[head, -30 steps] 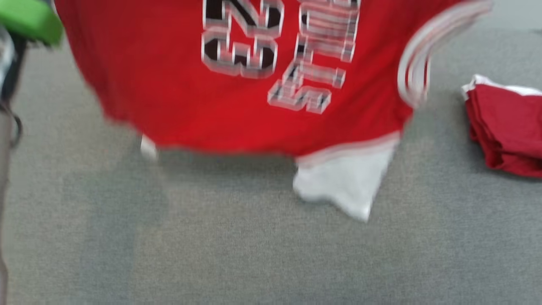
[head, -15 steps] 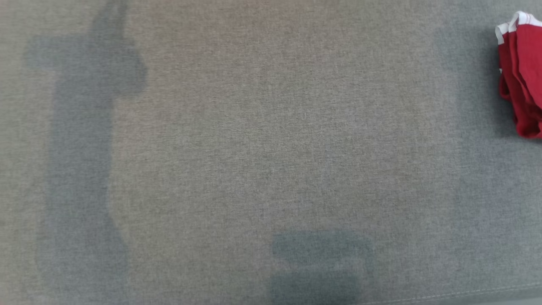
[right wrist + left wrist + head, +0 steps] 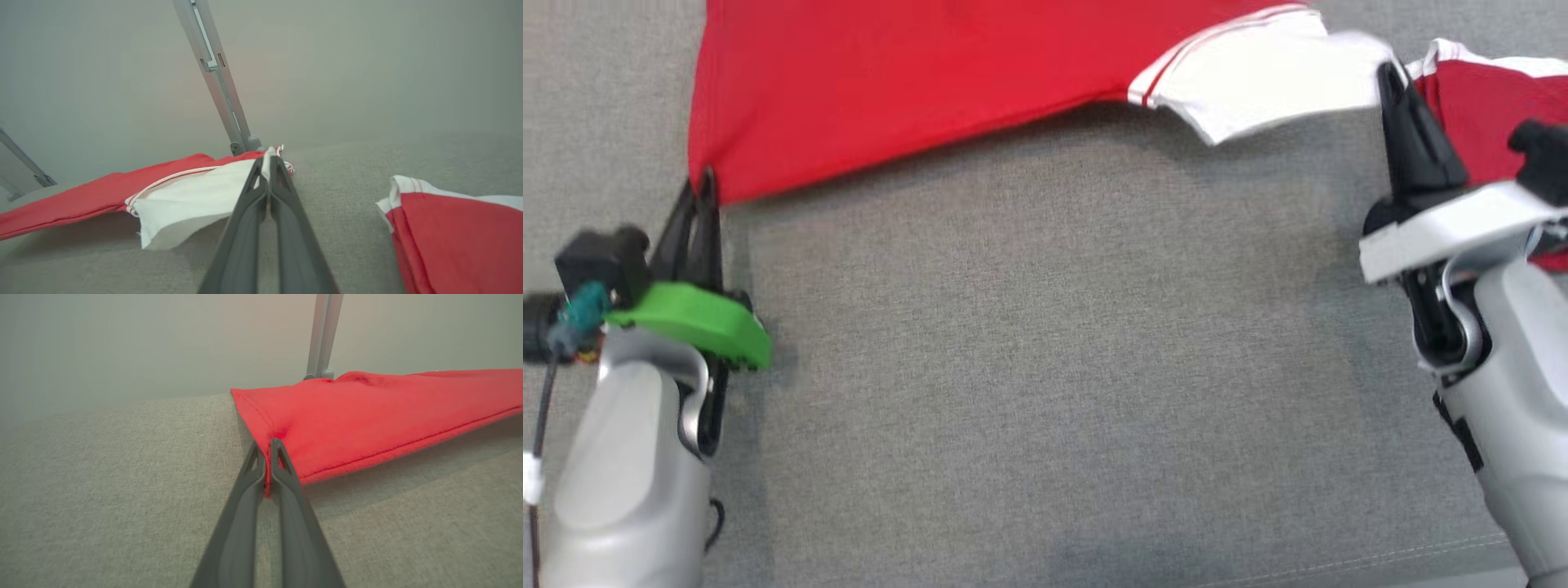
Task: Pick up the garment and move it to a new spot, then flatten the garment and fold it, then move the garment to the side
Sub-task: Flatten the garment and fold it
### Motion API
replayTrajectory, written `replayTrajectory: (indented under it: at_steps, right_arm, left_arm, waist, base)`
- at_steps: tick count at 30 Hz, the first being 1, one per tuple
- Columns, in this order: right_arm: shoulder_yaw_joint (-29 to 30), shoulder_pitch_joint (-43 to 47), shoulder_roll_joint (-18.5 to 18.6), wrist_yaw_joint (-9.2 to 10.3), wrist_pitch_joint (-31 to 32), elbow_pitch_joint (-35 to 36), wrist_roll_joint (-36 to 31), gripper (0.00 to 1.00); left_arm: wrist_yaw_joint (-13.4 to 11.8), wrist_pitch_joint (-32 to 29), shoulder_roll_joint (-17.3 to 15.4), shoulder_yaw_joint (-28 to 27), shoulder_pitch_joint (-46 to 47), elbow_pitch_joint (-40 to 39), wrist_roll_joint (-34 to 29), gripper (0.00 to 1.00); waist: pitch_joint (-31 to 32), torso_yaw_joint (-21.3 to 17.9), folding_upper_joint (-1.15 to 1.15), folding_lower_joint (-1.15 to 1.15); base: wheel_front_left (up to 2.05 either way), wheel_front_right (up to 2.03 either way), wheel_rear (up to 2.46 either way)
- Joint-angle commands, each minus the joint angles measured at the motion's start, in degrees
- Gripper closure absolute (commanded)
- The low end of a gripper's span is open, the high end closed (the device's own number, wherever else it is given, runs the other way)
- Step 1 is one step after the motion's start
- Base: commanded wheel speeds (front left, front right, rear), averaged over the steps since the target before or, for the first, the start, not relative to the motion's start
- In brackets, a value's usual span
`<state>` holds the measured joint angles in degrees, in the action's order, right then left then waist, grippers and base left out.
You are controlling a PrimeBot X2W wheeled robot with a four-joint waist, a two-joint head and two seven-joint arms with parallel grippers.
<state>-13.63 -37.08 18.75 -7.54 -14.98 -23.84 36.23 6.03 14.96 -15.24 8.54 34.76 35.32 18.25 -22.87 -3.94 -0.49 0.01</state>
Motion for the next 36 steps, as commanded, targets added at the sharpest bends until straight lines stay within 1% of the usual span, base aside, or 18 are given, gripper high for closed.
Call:
replayTrajectory:
  at_steps: [1, 6, 11, 13, 14, 16, 17, 19, 20, 21, 26, 27, 32, 36]
  right_arm:
    - [0.2, 1.9, 0.5, 0.11, -0.3, 0.1, 1.1, 1.00]
    - [-2.6, 11.8, 2.4, 0.12, -0.2, -1.6, 3.2, 1.00]
    - [-5.3, 20.9, 3.4, 0.12, -0.1, -4.3, 4.6, 1.00]
    - [-6.4, 24.6, 4.1, 0.12, -0.1, -5.1, 3.6, 1.00]
    - [-6.1, 26.5, 3.6, 0.12, -0.1, -5.3, 4.7, 1.00]
    - [-6.7, 29.6, 4.1, 0.12, -0.2, -5.3, 4.2, 1.00]
    - [-6.8, 31.0, 4.1, 0.12, -0.2, -5.3, 4.8, 1.00]
    - [-8.6, 33.6, 5.1, 0.12, -0.2, -5.1, 3.1, 1.00]
    - [-8.3, 34.7, 4.8, 0.12, -0.2, -5.3, 3.9, 1.00]
    - [-8.8, 35.8, 5.2, 0.12, -0.2, -5.4, 2.9, 1.00]
    - [-9.0, 41.2, 5.2, 0.12, -0.2, -4.8, 1.7, 1.00]
    - [-8.7, 41.9, 5.5, 0.12, -0.2, -4.5, 1.0, 1.00]
    - [-6.1, 45.9, 4.3, 0.12, -0.2, -2.2, 0.5, 1.00]
    - [-4.8, 45.8, 3.4, 0.11, -0.3, 0.4, -0.4, 1.00]
  left_arm:
    - [-0.2, 0.3, 0.3, -1.2, -1.8, -0.4, 0.0, 1.00]
    - [0.2, 0.2, 4.1, -6.3, -12.8, -1.4, -2.3, 1.00]
    - [0.8, 0.2, 6.9, -8.1, -22.5, -1.3, -5.0, 1.00]
    - [0.9, 0.2, 7.7, -8.2, -26.2, -1.5, -6.2, 1.00]
    - [1.1, 0.2, 8.1, -8.2, -27.9, -1.6, -6.3, 1.00]
    - [1.2, 0.2, 8.8, -9.2, -30.5, -2.9, -6.5, 1.00]
    - [1.3, 0.2, 9.1, -9.2, -32.1, -2.9, -7.0, 1.00]
    - [1.3, 0.2, 9.6, -9.7, -34.6, -3.3, -7.0, 1.00]
    - [1.3, 0.2, 9.8, -10.4, -35.8, -3.8, -6.7, 1.00]
    - [1.3, 0.2, 10.1, -11.7, -36.9, -4.4, -5.9, 1.00]
    - [1.3, 0.2, 11.3, -13.5, -42.1, -6.5, -6.2, 1.00]
    - [1.3, 0.2, 11.5, -13.5, -42.8, -7.0, -6.4, 1.00]
    - [1.3, 0.2, 12.0, -12.7, -46.0, -8.5, -5.6, 1.00]
    - [1.4, 0.2, 12.1, -11.4, -45.9, -10.2, -5.3, 1.00]
  waist:
    - [4.8, -1.2, 0.49, -0.01]
    - [11.3, -2.2, 0.49, -0.01]
    - [17.8, -3.0, 0.49, -0.01]
    - [20.3, -3.0, 0.49, -0.01]
    - [21.2, -3.1, 0.49, -0.01]
    - [22.5, -3.0, 0.49, -0.01]
    - [23.0, -3.0, 0.49, -0.01]
    - [23.9, -2.9, 0.49, -0.01]
    - [24.3, -3.0, 0.49, -0.01]
    - [24.8, -2.9, 0.49, -0.01]
    - [25.8, -2.0, 0.49, -0.01]
    - [25.9, -1.8, 0.49, -0.01]
    - [26.2, -0.7, 0.49, -0.01]
    - [25.8, -0.3, 0.49, -0.01]
  base:
    - [0.00, 0.00, 0.00]
    - [0.00, 0.00, 0.00]
    - [0.00, 0.00, 0.00]
    - [0.00, 0.00, 0.00]
    - [0.00, 0.00, 0.00]
    - [0.00, 0.00, 0.00]
    - [0.00, 0.00, 0.00]
    - [0.00, 0.00, 0.00]
    - [0.00, 0.00, 0.00]
    - [0.00, 0.00, 0.00]
    - [0.00, 0.00, 0.00]
    - [0.00, 0.00, 0.00]
    - [0.00, 0.00, 0.00]
    - [0.00, 0.00, 0.00]
